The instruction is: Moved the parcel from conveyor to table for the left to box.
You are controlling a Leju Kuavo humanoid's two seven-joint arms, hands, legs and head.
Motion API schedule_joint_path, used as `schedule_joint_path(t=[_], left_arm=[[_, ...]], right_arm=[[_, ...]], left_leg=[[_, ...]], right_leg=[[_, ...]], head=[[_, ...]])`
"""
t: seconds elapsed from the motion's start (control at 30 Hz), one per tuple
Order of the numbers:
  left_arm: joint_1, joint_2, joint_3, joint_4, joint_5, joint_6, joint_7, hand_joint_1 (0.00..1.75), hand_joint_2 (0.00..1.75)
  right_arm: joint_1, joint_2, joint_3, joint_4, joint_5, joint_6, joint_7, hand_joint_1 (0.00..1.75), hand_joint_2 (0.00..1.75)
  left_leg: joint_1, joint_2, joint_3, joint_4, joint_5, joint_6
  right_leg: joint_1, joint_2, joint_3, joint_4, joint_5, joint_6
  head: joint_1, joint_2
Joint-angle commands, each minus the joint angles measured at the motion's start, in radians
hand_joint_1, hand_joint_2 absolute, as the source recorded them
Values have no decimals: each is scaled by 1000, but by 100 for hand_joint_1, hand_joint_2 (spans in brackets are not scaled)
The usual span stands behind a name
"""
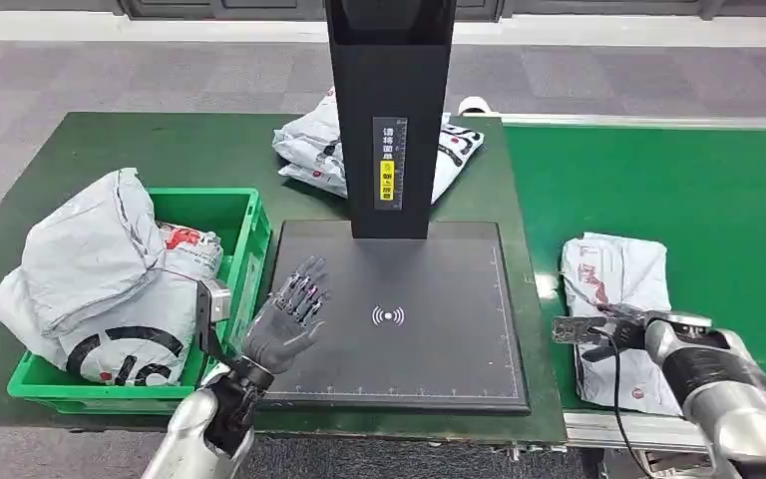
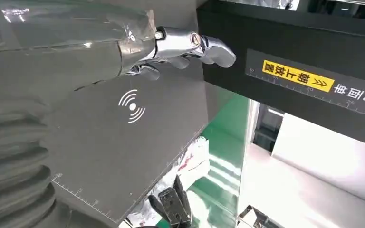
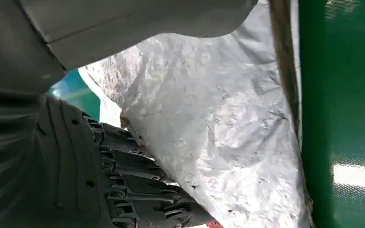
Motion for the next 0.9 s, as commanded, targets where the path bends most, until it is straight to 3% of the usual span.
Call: schedule_joint_path(t=[0.03, 0.3, 0.4, 0.43, 0.6, 0.9], left_arm=[[-27, 3, -20, 90, 12, -2, -3, 0, 175], [-28, 3, -20, 92, 12, -2, -4, 0, 175], [-26, -3, -16, 95, 20, 8, -8, 0, 175], [-23, -4, -14, 93, 21, 11, -9, 0, 175], [2, 0, 2, 87, 32, 22, -17, 0, 175], [20, -1, 8, 39, 32, 34, -8, 0, 175]], right_arm=[[-12, -29, 115, 56, 1, 5, -9, 0, 175], [-9, -30, 115, 56, 0, 2, -10, 0, 175], [9, -47, 177, 44, 19, 14, -9, 0, 175], [15, -54, 190, 42, 23, 11, -9, 175, 175], [19, -97, 225, 21, 11, 13, -44, 175, 175], [-29, -98, 236, -13, -40, 0, -45, 175, 175]], left_leg=[[1, 0, 1, -1, 0, 0], [1, -1, 3, -2, 1, -1], [1, -1, 2, -1, 0, 0], [1, -1, 3, -2, 0, -1], [1, -2, 3, -2, 0, 0], [1, -2, 3, -1, 0, 0]], right_leg=[[1, -2, 2, -1, 0, -1], [1, -3, 3, -3, 0, -1], [1, -3, 3, -2, 0, -1], [2, -3, 4, -3, 0, -1], [1, -4, 5, -3, 0, -1], [1, -5, 5, -3, 0, -1]], head=[[0, 0], [0, 0], [0, 0], [0, 0], [0, 0], [0, 0]])
